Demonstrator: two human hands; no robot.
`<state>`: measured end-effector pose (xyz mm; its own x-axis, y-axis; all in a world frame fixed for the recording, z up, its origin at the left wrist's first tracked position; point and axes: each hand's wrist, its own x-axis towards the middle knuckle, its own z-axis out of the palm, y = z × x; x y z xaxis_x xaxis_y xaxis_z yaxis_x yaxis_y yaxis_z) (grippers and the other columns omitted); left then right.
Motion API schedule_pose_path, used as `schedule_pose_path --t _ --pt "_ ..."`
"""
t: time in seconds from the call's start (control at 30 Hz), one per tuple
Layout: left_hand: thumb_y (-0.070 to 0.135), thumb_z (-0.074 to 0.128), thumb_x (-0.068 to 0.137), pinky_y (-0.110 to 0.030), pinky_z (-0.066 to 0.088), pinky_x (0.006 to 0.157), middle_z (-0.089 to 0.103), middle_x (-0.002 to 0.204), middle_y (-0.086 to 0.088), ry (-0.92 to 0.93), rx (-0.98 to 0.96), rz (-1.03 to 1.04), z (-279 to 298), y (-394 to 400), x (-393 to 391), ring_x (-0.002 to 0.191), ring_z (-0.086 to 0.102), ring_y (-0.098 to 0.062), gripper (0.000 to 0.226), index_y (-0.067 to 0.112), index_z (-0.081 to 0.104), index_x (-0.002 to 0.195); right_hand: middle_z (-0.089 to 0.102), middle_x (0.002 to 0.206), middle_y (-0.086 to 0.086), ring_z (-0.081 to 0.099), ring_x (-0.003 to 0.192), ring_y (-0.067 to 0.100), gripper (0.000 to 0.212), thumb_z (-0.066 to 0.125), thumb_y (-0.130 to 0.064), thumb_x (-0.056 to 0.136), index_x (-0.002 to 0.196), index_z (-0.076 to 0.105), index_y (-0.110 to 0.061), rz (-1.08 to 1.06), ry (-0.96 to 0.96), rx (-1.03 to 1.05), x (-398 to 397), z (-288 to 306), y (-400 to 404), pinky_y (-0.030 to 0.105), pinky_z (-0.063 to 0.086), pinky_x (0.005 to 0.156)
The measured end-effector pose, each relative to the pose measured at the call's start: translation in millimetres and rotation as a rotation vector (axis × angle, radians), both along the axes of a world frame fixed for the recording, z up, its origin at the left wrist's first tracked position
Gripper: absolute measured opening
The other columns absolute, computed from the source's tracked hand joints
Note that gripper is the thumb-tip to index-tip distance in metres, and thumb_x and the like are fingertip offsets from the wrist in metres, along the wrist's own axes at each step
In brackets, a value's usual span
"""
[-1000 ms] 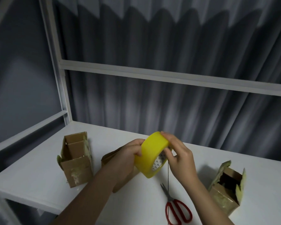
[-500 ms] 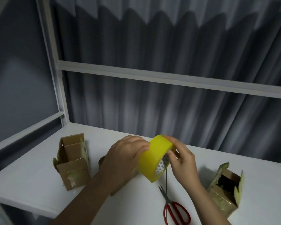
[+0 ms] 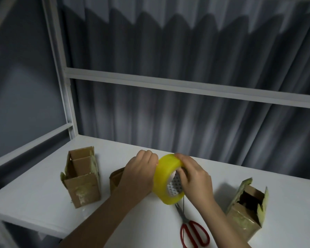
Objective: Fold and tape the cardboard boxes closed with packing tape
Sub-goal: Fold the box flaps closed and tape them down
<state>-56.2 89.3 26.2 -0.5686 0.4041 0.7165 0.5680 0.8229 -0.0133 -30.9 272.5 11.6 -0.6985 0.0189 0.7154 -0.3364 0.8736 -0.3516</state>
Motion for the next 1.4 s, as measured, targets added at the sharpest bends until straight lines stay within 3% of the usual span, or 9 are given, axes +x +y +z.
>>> schedule_pose_path --t 0.13,0.37,0.47,0.67,0.8,1.0,1.17,1.27,1.4 --pt "0.020 0.035 0.080 -0.025 0.043 0.051 0.054 0.066 -0.001 -0.086 0.028 -0.128 5 -2 8 0.063 0.052 -0.016 0.023 0.014 0.054 0.069 0.068 0.110 -0.007 0.068 0.085 0.021 0.033 0.051 -0.028 0.086 0.118 0.061 -0.027 -0.010 -0.063 0.138 -6 2 7 0.029 0.048 0.056" --pt "0.048 0.036 0.088 -0.027 0.040 0.081 0.047 0.090 0.014 -0.561 0.145 -0.275 3 -7 -14 0.092 0.040 -0.007 0.018 0.033 0.042 0.080 0.060 0.124 -0.012 0.059 0.104 0.017 0.034 0.049 -0.026 0.096 0.129 0.051 -0.037 0.074 -0.334 0.085 -9 2 21 0.026 0.043 0.080" --pt "0.037 0.034 0.091 -0.032 0.040 0.078 0.049 0.087 0.006 -0.581 0.131 -0.251 10 5 -7 0.086 0.045 -0.014 0.017 0.026 0.041 0.080 0.062 0.121 -0.009 0.060 0.102 0.021 0.033 0.047 -0.032 0.098 0.130 0.049 -0.036 0.025 -0.350 0.119 -12 -1 23 0.027 0.042 0.078" --pt "0.035 0.036 0.094 -0.012 0.032 0.058 0.042 0.071 0.010 -0.586 0.338 -0.293 1 18 4 0.065 0.040 -0.005 0.025 0.014 0.043 0.082 0.067 0.111 0.001 0.061 0.098 0.023 0.034 0.053 -0.044 0.093 0.126 0.051 -0.034 0.034 -0.618 -0.043 -22 -18 35 0.031 0.049 0.082" --pt "0.029 0.069 0.084 -0.012 0.036 0.053 0.044 0.065 0.009 -0.790 0.418 -0.316 -12 20 -5 0.057 0.040 -0.004 0.029 0.014 0.043 0.080 0.065 0.114 -0.001 0.059 0.105 0.024 0.036 0.049 -0.048 0.094 0.129 0.048 -0.037 0.061 -0.673 0.049 -24 -24 45 0.030 0.048 0.083" --pt "0.026 0.066 0.087 -0.013 0.048 0.063 0.059 0.072 0.008 -0.804 0.486 -0.200 -42 30 -14 0.069 0.058 -0.008 0.020 0.028 0.050 0.099 0.061 0.122 0.003 0.055 0.113 0.024 0.051 0.040 -0.054 0.096 0.144 0.021 -0.052 0.083 -0.789 0.301 -33 -34 62 0.031 0.043 0.084" --pt "0.042 0.039 0.098 -0.024 0.049 0.081 0.057 0.100 0.013 -0.594 0.178 -0.079 -52 56 -11 0.084 0.055 -0.005 0.022 0.029 0.057 0.100 0.050 0.131 -0.005 0.049 0.119 0.016 0.060 0.047 -0.049 0.095 0.149 0.023 -0.036 0.036 -0.664 0.065 -28 -61 69 0.031 0.044 0.093" --pt "0.034 0.034 0.101 -0.022 0.046 0.077 0.052 0.108 0.009 -0.503 0.138 -0.078 -49 76 -12 0.084 0.053 -0.007 0.024 0.025 0.055 0.102 0.054 0.110 -0.013 0.054 0.102 0.008 0.033 0.054 -0.045 0.086 0.116 0.051 -0.031 0.139 -0.397 -0.411 -6 -89 62 0.028 0.046 0.084" --pt "0.028 0.037 0.100 -0.027 0.048 0.074 0.050 0.105 0.006 -0.554 0.182 -0.078 -44 89 -29 0.077 0.053 -0.010 0.020 0.022 0.056 0.098 0.055 0.114 -0.023 0.053 0.107 -0.001 0.037 0.063 -0.051 0.080 0.112 0.048 -0.039 0.330 -0.672 -0.529 5 -102 46 0.019 0.043 0.090"
